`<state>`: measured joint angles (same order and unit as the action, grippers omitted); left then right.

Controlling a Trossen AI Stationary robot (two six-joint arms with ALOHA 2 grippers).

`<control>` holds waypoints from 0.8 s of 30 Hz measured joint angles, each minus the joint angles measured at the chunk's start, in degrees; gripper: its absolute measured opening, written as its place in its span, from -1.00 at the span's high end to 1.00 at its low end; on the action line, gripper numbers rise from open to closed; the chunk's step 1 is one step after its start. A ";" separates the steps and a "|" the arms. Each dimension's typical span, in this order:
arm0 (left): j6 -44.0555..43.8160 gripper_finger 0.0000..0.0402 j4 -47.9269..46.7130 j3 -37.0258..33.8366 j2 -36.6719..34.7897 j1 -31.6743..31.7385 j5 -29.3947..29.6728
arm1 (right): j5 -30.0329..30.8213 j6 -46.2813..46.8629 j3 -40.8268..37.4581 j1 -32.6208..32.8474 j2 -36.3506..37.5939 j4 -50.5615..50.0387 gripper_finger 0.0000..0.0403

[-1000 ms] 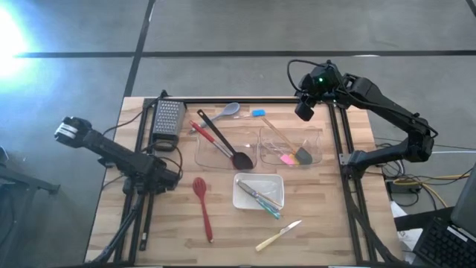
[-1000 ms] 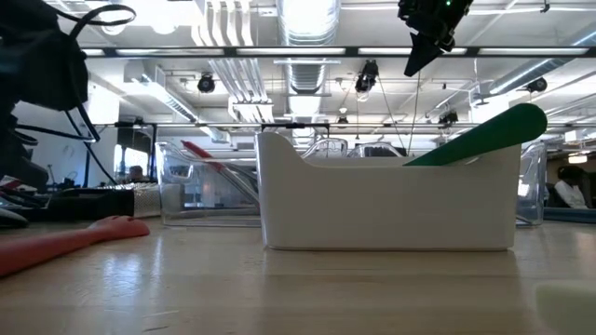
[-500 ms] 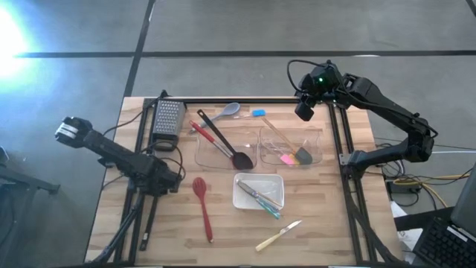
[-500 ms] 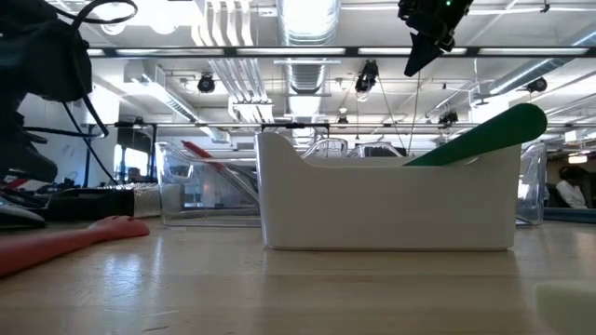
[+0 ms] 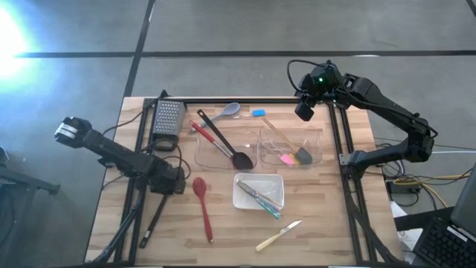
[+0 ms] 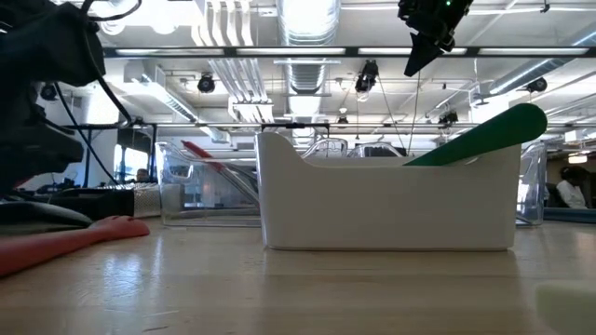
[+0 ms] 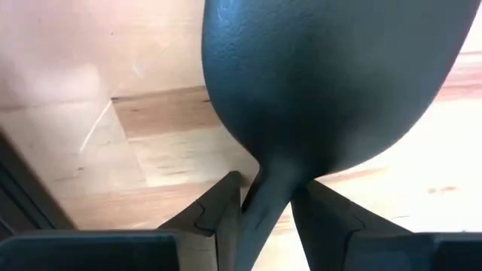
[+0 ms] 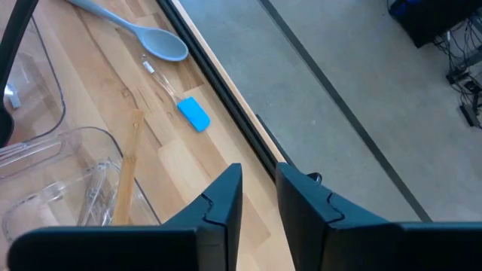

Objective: Pick & Place Kitchen Items
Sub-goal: Put the black serving spoon into the left transparent bin

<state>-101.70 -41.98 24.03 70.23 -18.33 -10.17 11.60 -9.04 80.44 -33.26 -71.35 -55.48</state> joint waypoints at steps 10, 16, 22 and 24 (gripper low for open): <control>6.67 0.64 -2.12 0.56 -0.18 0.10 -1.95 | 0.02 0.00 0.00 0.00 0.00 -0.06 0.55; 12.07 0.64 -4.43 4.60 -3.30 0.01 1.96 | 0.01 -0.22 -0.42 -0.02 0.00 -0.07 0.60; 13.70 0.64 -13.28 15.37 -9.29 -1.95 9.46 | 0.02 -0.38 -1.19 -0.02 0.02 -0.09 0.65; 13.02 0.64 -16.11 20.70 -11.11 -3.18 12.75 | 0.03 -0.48 -1.37 -0.02 0.02 -0.08 0.65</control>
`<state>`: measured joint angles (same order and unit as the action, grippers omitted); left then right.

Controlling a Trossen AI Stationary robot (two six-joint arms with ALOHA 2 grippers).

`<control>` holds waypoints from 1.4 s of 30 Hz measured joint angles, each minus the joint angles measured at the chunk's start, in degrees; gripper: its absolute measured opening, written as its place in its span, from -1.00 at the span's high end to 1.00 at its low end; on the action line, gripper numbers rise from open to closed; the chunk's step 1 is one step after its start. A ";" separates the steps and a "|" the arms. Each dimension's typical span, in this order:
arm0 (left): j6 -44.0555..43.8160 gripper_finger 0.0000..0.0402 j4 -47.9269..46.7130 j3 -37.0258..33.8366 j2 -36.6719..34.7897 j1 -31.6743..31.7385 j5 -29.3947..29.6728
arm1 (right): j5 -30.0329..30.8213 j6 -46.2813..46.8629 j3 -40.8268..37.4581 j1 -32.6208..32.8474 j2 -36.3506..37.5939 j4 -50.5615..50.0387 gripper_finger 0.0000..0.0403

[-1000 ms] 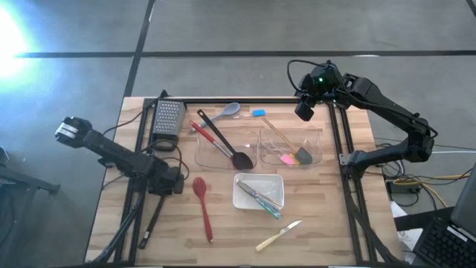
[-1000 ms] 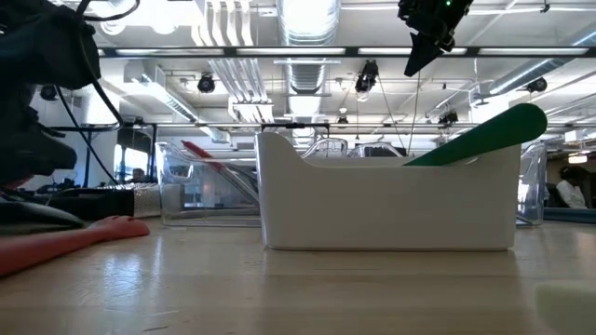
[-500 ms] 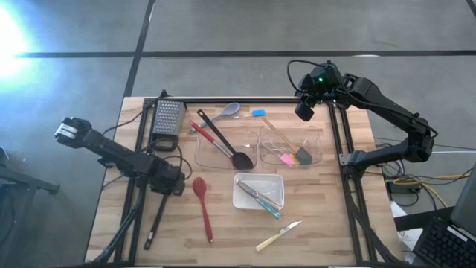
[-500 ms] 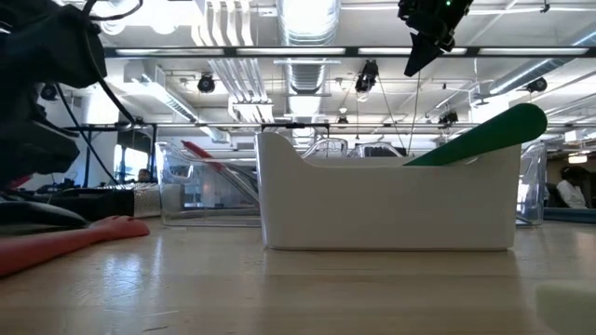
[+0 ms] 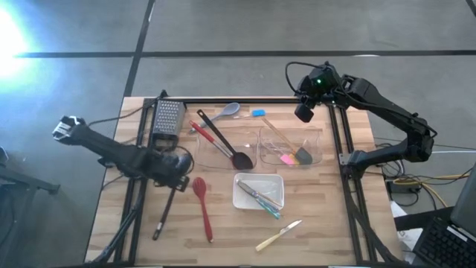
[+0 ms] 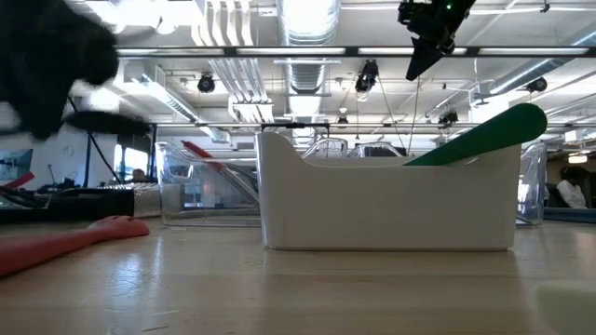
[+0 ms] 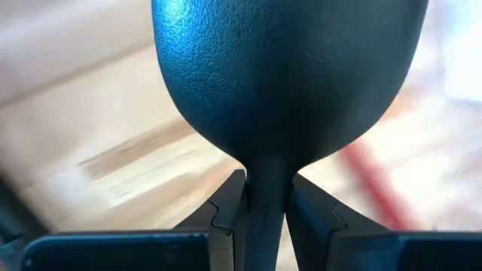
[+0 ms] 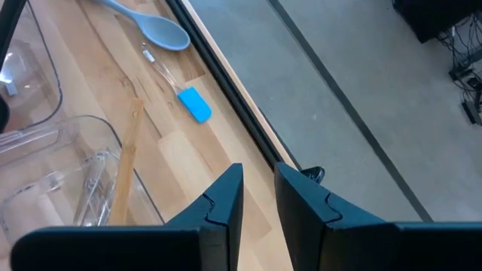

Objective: Pick & Place Kitchen Items
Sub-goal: Put the black serving spoon into the left transparent bin

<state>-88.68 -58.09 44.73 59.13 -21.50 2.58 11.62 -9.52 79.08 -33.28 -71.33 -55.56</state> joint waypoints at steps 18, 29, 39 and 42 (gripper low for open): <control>82.53 0.64 8.12 25.79 2.11 -1.96 54.27 | -0.01 1.92 -0.14 0.00 -0.02 0.45 0.61; 126.69 0.64 21.24 25.53 11.26 12.06 73.25 | -0.01 10.29 -0.14 0.02 -0.04 -1.26 0.67; 142.32 0.64 35.58 17.44 17.63 22.88 66.11 | -0.03 14.39 -0.14 0.02 -0.04 -1.27 0.61; 152.07 0.64 46.95 13.05 18.19 23.78 61.84 | -0.01 16.24 -0.14 0.02 -0.07 -1.23 0.61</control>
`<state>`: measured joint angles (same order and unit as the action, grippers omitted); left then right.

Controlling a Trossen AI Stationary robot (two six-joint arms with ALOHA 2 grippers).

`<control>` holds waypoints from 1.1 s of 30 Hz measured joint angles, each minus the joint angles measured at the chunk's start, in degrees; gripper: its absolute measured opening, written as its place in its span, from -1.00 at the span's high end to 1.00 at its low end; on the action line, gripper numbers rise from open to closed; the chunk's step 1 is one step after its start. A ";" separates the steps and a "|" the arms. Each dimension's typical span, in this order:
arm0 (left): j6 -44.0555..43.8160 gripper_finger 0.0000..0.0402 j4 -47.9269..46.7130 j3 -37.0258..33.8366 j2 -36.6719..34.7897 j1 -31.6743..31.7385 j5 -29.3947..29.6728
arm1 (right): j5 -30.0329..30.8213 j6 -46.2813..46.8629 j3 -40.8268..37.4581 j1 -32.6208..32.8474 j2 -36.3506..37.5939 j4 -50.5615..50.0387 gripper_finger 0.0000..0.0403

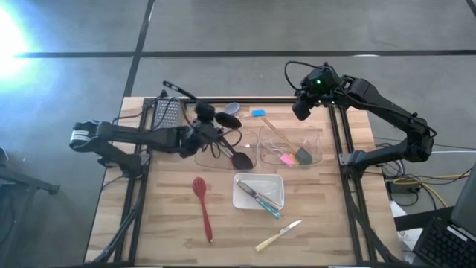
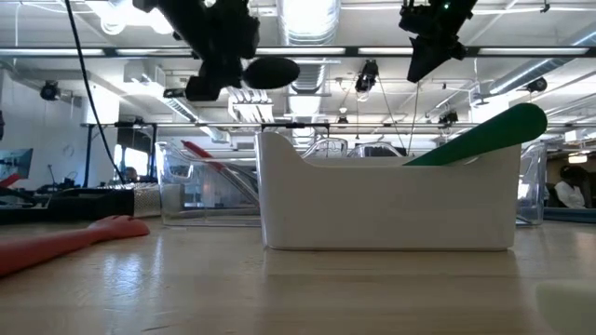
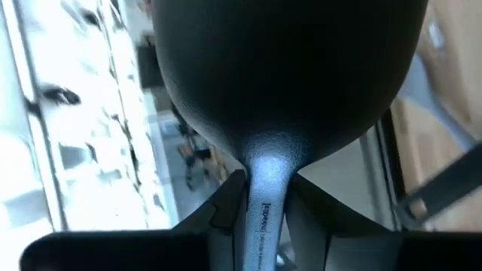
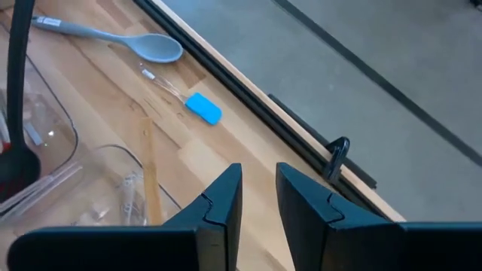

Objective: Pick & Place Kitchen Items
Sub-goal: Put the black serving spoon into the left transparent bin

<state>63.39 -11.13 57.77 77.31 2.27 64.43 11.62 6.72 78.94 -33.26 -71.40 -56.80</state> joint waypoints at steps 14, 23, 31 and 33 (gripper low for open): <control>34.22 0.64 49.12 -18.99 -1.31 -6.62 -0.89 | -8.68 5.87 -0.75 0.67 -0.02 10.74 0.65; 53.18 0.64 53.39 -22.59 -0.10 -10.12 -7.16 | -29.01 14.88 -3.95 5.31 -5.44 40.48 0.65; 58.03 0.64 51.42 -19.96 0.00 -12.85 -15.70 | -30.17 14.98 1.35 8.22 -15.28 42.00 0.60; 57.92 0.64 47.34 -18.26 0.08 -12.96 -17.07 | -30.87 14.91 2.94 8.59 -16.86 42.03 0.58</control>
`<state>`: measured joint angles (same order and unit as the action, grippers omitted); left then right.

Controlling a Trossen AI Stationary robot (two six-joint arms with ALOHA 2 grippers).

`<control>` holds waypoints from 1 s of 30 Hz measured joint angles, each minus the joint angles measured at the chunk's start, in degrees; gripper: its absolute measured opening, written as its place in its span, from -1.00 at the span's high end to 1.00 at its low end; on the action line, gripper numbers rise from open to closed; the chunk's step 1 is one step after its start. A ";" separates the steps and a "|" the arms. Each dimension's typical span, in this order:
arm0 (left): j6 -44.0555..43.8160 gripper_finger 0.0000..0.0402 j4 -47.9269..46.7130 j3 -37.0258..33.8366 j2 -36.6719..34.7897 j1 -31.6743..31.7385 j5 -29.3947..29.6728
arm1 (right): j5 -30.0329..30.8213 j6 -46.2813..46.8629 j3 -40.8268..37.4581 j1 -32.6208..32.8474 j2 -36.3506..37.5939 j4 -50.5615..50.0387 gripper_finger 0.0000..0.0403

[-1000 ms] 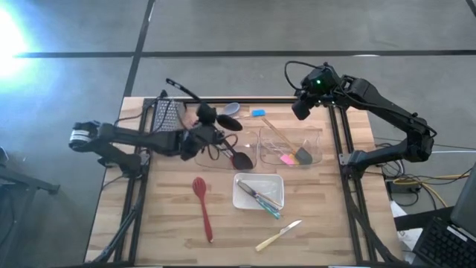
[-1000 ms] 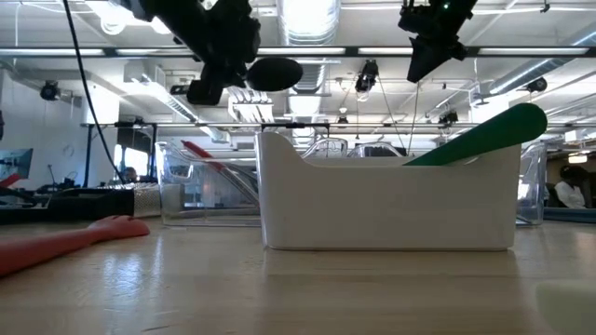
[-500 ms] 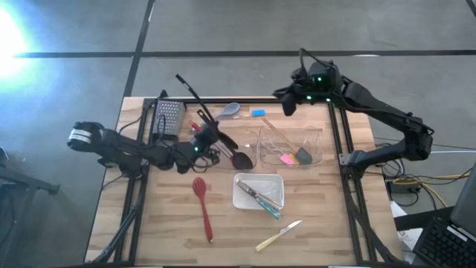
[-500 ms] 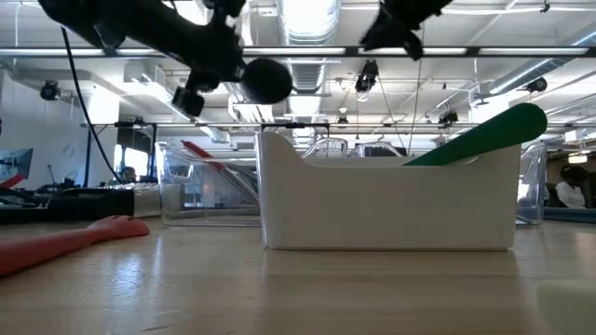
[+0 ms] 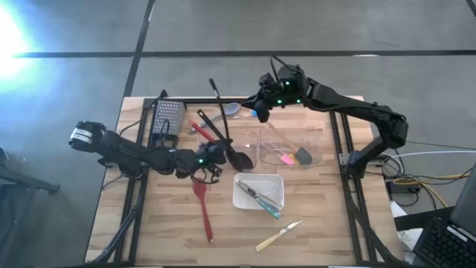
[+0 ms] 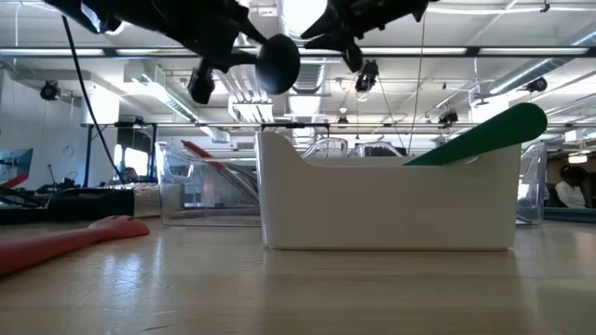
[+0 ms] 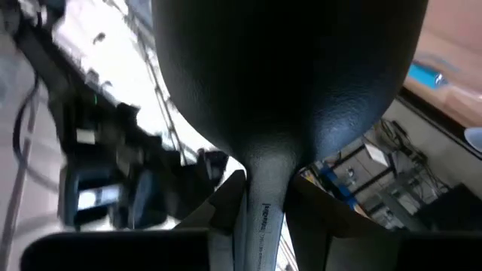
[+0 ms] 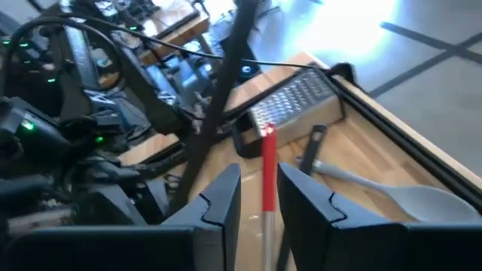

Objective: Pick & Place Kitchen Items
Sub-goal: Put the black serving spoon into the left transparent bin

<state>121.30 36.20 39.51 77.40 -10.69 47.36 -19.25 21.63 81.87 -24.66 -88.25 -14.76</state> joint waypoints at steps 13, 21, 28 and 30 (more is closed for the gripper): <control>5.13 0.64 12.09 4.06 9.24 -0.80 0.02 | -11.08 -2.34 5.32 1.28 -5.48 -0.53 0.53; 8.58 0.64 18.69 3.58 10.33 -1.91 -3.15 | -14.28 -3.21 5.30 1.62 -5.62 -0.34 0.49; 8.45 0.64 18.66 4.52 10.35 -1.91 -6.54 | -14.35 -3.19 5.24 3.00 -5.61 0.32 0.46; 8.47 0.64 18.58 4.84 10.50 -1.91 -6.82 | -14.36 -2.89 5.24 3.40 -5.61 0.19 0.47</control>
<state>129.77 54.78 44.35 87.89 -12.60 40.54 -33.61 18.74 87.11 -21.26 -93.86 -14.57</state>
